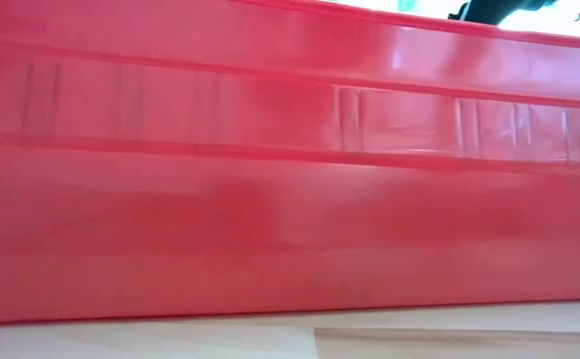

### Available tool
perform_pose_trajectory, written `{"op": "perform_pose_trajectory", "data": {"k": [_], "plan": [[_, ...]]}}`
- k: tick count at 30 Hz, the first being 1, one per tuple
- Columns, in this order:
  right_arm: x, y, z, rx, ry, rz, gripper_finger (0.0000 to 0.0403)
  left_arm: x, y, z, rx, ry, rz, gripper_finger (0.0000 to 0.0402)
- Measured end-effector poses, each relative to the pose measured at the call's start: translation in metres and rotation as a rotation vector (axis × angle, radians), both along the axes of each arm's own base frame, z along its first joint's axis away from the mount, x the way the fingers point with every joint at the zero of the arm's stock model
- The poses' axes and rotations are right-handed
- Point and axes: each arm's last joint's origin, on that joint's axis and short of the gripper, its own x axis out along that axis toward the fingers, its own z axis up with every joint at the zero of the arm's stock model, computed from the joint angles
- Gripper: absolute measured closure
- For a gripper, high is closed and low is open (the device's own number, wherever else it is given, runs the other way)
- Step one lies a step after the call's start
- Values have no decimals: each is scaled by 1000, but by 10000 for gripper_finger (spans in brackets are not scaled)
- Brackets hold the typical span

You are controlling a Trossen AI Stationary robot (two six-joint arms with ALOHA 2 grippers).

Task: Sort batteries
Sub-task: Adjust the bottom red bin

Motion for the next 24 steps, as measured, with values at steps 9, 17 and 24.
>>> {"op": "perform_pose_trajectory", "data": {"k": [9,17,24], "plan": [[-40,-5,-26,-19,269,9,389,-27,-62,-21,-127,300,-113,401],[-43,9,-72,215,202,31,398,0,-128,-61,-135,365,-419,401],[-36,8,-70,286,147,-41,402,28,-134,-105,-68,439,-500,401]]}}
